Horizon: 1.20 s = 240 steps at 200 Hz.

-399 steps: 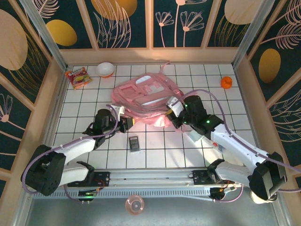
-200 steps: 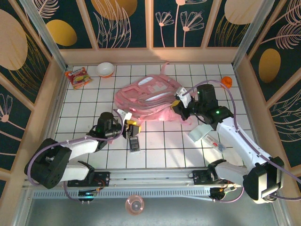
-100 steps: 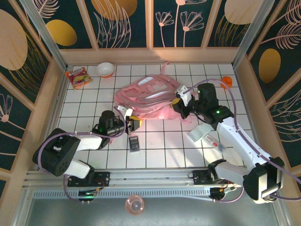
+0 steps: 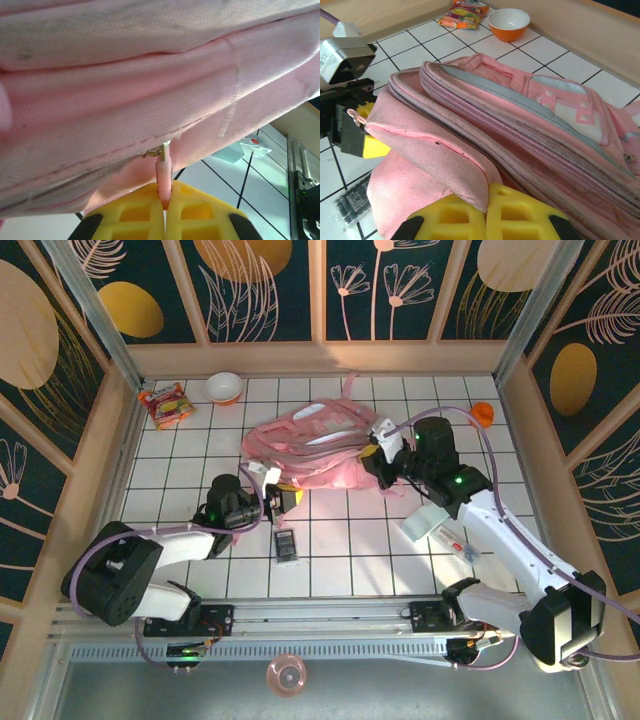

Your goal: Pack books, pencil case, and school supplies into a backpack

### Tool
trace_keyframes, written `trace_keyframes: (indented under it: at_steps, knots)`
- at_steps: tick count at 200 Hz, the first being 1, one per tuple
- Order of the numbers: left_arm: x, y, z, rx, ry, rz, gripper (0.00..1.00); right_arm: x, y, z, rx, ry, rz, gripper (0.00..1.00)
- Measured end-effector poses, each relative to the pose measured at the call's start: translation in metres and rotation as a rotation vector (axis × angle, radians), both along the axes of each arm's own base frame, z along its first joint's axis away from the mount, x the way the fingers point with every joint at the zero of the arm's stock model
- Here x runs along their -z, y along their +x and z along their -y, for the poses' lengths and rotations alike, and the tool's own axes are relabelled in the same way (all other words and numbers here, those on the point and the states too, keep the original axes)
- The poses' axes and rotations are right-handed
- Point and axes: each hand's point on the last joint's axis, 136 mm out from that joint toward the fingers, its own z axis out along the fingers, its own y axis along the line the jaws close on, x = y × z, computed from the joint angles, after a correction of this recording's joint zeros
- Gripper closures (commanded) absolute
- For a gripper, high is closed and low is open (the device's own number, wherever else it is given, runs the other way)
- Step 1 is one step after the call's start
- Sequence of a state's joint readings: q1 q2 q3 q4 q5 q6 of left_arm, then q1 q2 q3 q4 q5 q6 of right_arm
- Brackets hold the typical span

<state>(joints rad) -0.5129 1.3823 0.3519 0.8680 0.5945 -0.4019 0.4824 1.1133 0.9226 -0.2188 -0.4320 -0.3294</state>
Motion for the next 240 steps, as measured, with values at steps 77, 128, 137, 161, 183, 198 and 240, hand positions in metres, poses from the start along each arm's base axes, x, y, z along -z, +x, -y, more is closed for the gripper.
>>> trace_keyframes:
  at_steps: [77, 128, 137, 161, 183, 198, 240]
  knots:
    - [-0.013, -0.022, 0.026, 0.131, 0.034, -0.022, 1.0, 0.009, 0.003, -0.011, 0.104, 0.005, 0.012, 1.0]
    - [-0.07, -0.054, 0.063, 0.34, -0.044, 0.122, 1.0, 0.033, -0.003, -0.022, 0.071, -0.03, -0.017, 1.0]
    - [-0.075, -0.054, 0.063, 0.343, -0.04, 0.14, 0.89, 0.035, -0.004, -0.021, 0.055, -0.037, -0.019, 1.0]
    - [-0.075, -0.048, 0.057, 0.299, 0.037, 0.203, 0.43, 0.038, -0.007, -0.013, -0.025, -0.041, -0.026, 1.0]
    - [-0.072, -0.044, 0.041, 0.23, 0.145, 0.281, 0.23, 0.036, -0.005, 0.009, -0.079, -0.064, -0.023, 1.0]
    - [-0.079, -0.039, 0.026, 0.165, 0.228, 0.388, 0.14, 0.027, -0.006, 0.018, -0.137, -0.089, 0.011, 1.0]
    - [-0.083, -0.022, -0.011, 0.031, 0.509, 0.697, 0.04, 0.004, -0.022, 0.021, -0.32, -0.112, 0.111, 1.0]
